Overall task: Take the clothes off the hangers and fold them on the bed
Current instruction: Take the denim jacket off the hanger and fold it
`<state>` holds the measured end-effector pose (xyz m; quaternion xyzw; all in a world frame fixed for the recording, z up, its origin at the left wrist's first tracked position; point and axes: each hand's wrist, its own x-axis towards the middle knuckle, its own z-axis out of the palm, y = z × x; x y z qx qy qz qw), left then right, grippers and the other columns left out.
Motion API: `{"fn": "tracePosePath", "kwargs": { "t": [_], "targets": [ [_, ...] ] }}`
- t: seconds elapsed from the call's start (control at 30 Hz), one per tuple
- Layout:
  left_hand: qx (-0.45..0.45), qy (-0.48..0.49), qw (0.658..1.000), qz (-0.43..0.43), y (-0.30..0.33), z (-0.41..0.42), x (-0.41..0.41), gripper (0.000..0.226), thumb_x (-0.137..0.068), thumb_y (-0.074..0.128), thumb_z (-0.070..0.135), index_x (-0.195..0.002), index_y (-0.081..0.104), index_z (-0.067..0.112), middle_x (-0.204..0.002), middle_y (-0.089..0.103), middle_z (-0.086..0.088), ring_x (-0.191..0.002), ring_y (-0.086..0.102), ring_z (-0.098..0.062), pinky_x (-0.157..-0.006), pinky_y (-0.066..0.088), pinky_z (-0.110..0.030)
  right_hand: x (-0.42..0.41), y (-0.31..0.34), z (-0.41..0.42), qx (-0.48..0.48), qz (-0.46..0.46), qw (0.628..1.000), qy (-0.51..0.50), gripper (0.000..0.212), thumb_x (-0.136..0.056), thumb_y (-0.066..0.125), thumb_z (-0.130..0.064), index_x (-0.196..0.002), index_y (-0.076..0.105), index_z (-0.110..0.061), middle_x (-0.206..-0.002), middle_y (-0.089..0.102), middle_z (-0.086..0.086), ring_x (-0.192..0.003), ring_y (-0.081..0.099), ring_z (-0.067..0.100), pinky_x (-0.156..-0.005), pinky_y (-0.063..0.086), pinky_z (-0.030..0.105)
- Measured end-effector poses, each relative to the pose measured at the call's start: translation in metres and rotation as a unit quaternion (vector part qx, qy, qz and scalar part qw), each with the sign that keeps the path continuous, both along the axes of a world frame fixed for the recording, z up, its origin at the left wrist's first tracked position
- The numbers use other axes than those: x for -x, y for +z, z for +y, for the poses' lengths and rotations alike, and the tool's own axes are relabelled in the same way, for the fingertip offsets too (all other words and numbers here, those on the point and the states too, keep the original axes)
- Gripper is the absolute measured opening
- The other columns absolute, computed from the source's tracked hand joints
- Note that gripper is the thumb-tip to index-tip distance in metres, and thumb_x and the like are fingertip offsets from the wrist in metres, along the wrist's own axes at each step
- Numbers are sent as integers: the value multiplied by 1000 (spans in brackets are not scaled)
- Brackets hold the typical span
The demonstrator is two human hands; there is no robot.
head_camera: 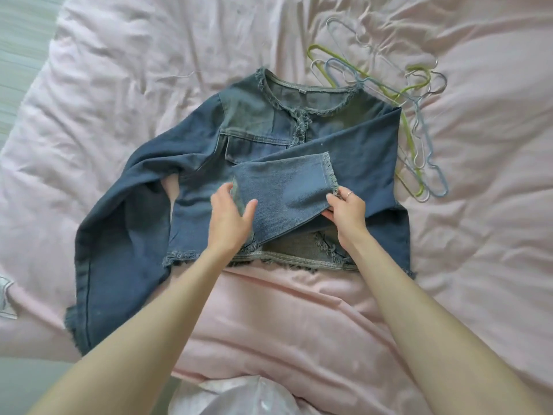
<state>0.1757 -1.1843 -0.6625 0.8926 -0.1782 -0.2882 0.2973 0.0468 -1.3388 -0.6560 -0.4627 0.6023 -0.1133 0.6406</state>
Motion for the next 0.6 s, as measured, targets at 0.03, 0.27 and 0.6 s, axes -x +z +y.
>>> {"fn": "tracePosePath", "kwargs": {
  "t": [0.03,0.27,0.6],
  "targets": [
    [14,-52,996,-66,2,-4,7,63,-91,58,30,-141,31,4,-137,40,-18,-128,38,-30,-104,31,-36,-2,3,-3,21,3,1000,1,24,-96,46,-2,-112,59,-14,-96,62,-5,-84,59,5,-71,52,18],
    [-50,-260,945,-193,-23,-17,30,63,-95,26,40,-148,24,6,-155,20,-16,-144,15,-34,-114,13,-52,6,-5,-10,162,214,954,133,40,-94,48,-8,-134,48,-8,-134,50,9,-124,47,25,-106,37,34],
    [-112,-315,922,-196,-38,18,20,59,-93,18,34,-139,43,6,-150,34,-12,-141,25,-31,-112,14,-57,2,-21,52,232,315,746,539,52,-101,32,-22,-151,16,-22,-159,-4,3,-146,-5,20,-118,1,41]
  ]
}}
